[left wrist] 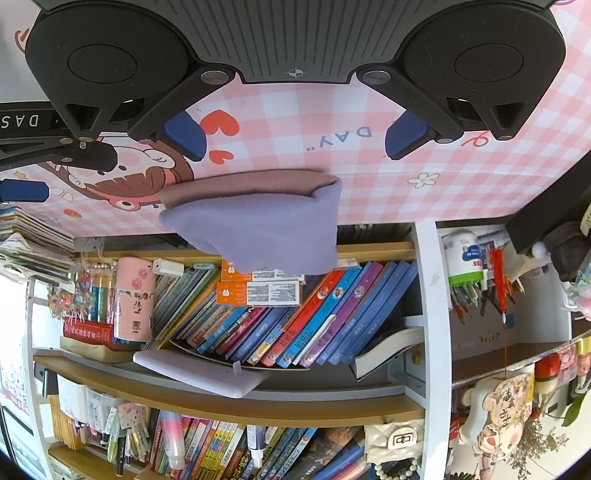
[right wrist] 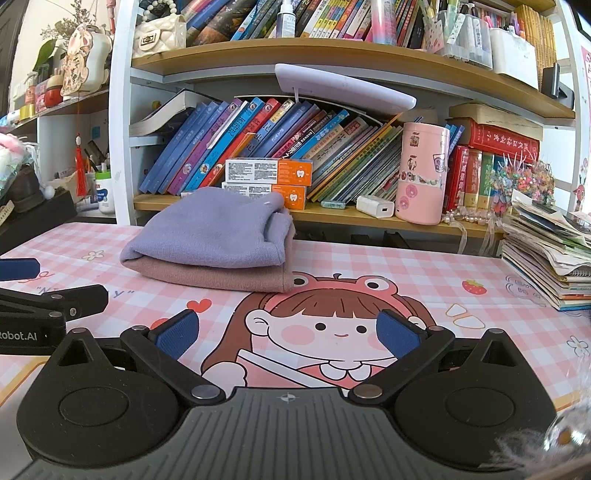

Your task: Fold clothes

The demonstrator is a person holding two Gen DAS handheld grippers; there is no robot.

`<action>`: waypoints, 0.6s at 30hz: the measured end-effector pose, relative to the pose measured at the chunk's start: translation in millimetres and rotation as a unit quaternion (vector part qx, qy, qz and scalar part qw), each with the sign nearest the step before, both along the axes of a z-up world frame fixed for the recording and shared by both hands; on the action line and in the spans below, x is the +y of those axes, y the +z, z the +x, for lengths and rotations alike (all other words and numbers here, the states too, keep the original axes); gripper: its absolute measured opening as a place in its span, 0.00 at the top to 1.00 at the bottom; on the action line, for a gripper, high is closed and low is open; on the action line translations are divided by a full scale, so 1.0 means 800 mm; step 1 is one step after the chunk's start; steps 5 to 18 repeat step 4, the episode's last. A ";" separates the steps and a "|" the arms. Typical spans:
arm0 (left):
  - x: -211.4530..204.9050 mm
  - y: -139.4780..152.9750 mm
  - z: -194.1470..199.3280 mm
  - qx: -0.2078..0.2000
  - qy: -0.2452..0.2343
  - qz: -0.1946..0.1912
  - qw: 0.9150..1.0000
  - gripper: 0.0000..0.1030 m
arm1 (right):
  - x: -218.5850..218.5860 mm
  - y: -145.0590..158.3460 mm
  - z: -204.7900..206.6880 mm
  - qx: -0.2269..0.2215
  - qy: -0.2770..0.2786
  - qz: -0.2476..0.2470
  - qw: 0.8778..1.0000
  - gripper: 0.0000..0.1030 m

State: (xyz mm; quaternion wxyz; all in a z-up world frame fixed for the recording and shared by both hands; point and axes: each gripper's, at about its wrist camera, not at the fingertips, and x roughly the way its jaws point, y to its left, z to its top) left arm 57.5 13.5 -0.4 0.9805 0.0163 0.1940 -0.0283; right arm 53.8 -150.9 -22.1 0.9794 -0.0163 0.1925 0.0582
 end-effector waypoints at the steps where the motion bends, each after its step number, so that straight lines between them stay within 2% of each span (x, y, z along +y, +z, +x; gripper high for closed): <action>1: 0.000 0.000 0.000 0.000 0.000 0.000 1.000 0.00 | 0.000 0.000 0.000 0.000 0.000 0.000 1.000 0.00; 18: -0.001 0.000 0.000 0.001 0.004 0.003 1.000 0.00 | 0.000 0.000 0.000 0.000 0.000 0.000 1.000 0.00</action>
